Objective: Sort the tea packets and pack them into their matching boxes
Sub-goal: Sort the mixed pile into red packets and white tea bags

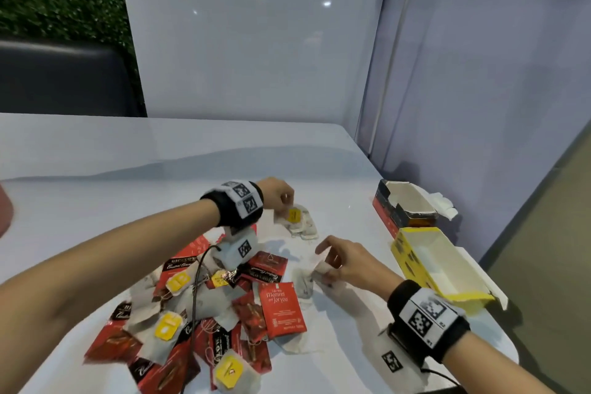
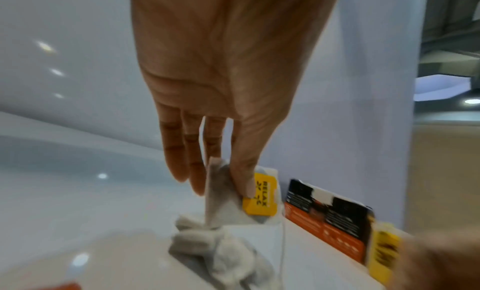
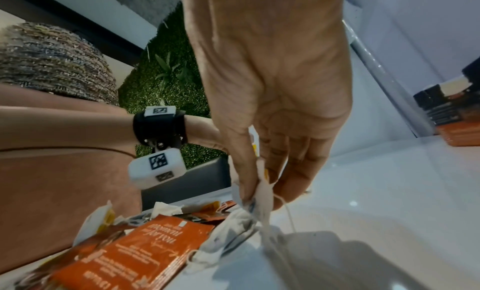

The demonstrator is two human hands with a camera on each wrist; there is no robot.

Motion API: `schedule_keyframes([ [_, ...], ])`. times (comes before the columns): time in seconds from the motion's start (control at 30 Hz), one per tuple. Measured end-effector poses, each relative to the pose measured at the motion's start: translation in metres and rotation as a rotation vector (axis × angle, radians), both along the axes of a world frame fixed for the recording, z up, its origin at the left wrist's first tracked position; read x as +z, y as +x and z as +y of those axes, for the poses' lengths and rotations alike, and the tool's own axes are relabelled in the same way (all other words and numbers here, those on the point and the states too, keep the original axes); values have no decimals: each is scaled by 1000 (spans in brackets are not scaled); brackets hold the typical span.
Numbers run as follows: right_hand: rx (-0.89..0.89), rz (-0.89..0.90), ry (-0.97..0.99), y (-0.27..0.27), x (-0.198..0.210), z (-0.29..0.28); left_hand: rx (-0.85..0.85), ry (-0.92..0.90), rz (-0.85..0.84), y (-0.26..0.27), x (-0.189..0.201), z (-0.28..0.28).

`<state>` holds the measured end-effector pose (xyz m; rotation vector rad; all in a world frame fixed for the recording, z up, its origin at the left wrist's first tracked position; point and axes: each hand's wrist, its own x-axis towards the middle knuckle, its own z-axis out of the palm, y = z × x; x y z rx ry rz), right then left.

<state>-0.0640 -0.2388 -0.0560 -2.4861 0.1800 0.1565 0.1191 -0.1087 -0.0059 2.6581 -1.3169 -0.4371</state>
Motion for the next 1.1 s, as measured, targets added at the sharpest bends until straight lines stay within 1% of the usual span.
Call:
schedule_keyframes([
  [0.07, 29, 22, -51, 6, -1, 5, 76, -85, 54, 15, 3, -3],
  [0.13, 81, 50, -122, 12, -7, 14, 119, -126, 116, 22, 0, -10],
  [0.27, 131, 100, -190, 22, -14, 24, 172, -103, 198, 25, -17, -25],
  [0.33, 151, 103, -244, 22, -12, 21, 173, -60, 169, 23, -24, -25],
  [0.37, 144, 99, -238, 21, -11, 17, 162, -39, 140, 24, -25, -22],
  [0.4, 129, 93, -207, 19, -8, 13, 148, -38, 128, 24, -22, -17],
  [0.5, 27, 73, 17, 18, 9, -2, 117, -75, 133, 24, 2, 16],
  [0.57, -45, 7, 97, 27, 24, -11, 121, -130, 199, 26, 19, 49],
  [0.63, -88, -54, 175, 44, 36, -15, 136, -163, 287, 22, 29, 85],
  [0.73, -120, -110, 292, 77, 44, -11, 179, -158, 358, 10, 31, 132],
  [0.8, -147, -129, 289, 97, 44, -7, 197, -125, 367, 4, 26, 150],
  [0.9, -195, -94, 222, 117, 36, -2, 209, -37, 310, 3, 15, 156],
  [0.93, -184, -54, 146, 120, 33, 0, 215, -6, 291, 7, 10, 153],
  [1.0, -119, 4, -159, 121, 29, 4, 243, 45, 273, 17, -1, 144],
  [1.03, -91, -18, -283, 118, 29, 8, 262, 67, 266, 22, -7, 137],
  [1.07, -63, -70, -358, 114, 29, 14, 285, 88, 256, 26, -11, 129],
  [1.1, -39, -126, -381, 108, 30, 21, 308, 104, 241, 29, -16, 121],
])
